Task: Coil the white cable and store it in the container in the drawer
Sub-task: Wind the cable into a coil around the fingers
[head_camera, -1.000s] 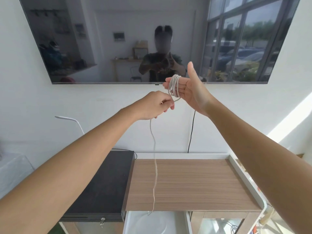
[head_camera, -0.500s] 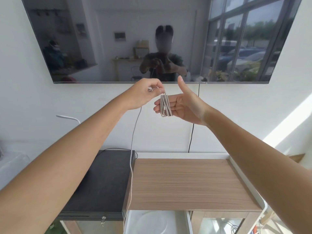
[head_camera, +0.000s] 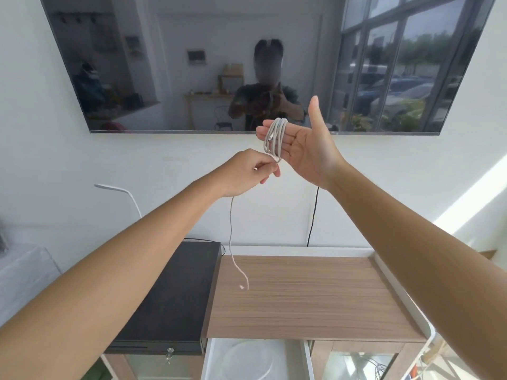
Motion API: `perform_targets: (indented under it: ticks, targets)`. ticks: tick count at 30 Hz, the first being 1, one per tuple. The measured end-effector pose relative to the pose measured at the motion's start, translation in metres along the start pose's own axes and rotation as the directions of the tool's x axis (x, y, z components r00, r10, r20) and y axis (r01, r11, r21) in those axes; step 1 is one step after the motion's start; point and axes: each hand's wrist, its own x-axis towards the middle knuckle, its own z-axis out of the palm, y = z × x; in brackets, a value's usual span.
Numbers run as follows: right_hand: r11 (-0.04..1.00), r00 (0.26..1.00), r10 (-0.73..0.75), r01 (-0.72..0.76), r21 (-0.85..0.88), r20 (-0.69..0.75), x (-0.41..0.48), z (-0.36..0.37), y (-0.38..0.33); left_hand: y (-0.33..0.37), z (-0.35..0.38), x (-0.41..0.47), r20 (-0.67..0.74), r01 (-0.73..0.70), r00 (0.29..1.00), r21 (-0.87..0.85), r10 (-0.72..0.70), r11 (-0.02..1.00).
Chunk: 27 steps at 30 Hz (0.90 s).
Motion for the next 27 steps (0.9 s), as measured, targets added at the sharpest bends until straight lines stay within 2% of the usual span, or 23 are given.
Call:
perform_targets:
  ticks: [2,5,7,10,14,18,21,24,27]
  targets:
    - [0.995,0.998,0.000,-0.006,-0.098,-0.055,0.000,-0.005,0.003,0.003,-0.004,-0.001,0.031,-0.020,0.999,0.122,0.016,0.992]
    - [0.936,0.995,0.014,-0.047,-0.349,-0.097,-0.001,-0.012,0.009,0.010,-0.017,-0.003,0.018,-0.048,0.999,0.229,0.045,0.972]
    - [0.900,0.996,0.065,-0.087,-0.427,-0.066,-0.005,-0.017,0.013,0.013,-0.030,-0.001,-0.040,-0.078,0.995,0.235,0.089,0.969]
    - [0.882,0.987,0.161,-0.157,-0.445,-0.029,-0.010,-0.017,0.018,0.010,-0.048,0.005,-0.114,-0.066,0.990,0.156,0.085,0.985]
    - [0.900,0.968,0.241,-0.195,-0.389,0.072,-0.014,-0.006,0.019,0.003,-0.049,0.011,-0.134,-0.033,0.990,0.067,0.042,0.997]
    - [0.962,0.950,0.245,-0.213,-0.171,0.194,-0.015,0.003,0.013,-0.007,-0.037,0.007,-0.187,0.013,0.979,-0.327,-0.079,0.945]
    - [0.978,0.945,0.197,-0.209,0.020,0.260,-0.016,0.010,0.011,-0.011,-0.018,0.003,-0.181,0.033,0.976,-0.428,-0.121,0.903]
    - [0.974,0.973,0.110,-0.146,0.174,0.203,-0.014,0.016,0.013,-0.008,-0.002,0.001,-0.174,0.073,0.970,-0.451,-0.168,0.890]
    - [0.971,0.993,0.054,-0.077,0.227,0.109,-0.010,0.018,0.015,-0.007,0.005,0.001,-0.145,0.105,0.971,-0.457,-0.190,0.883]
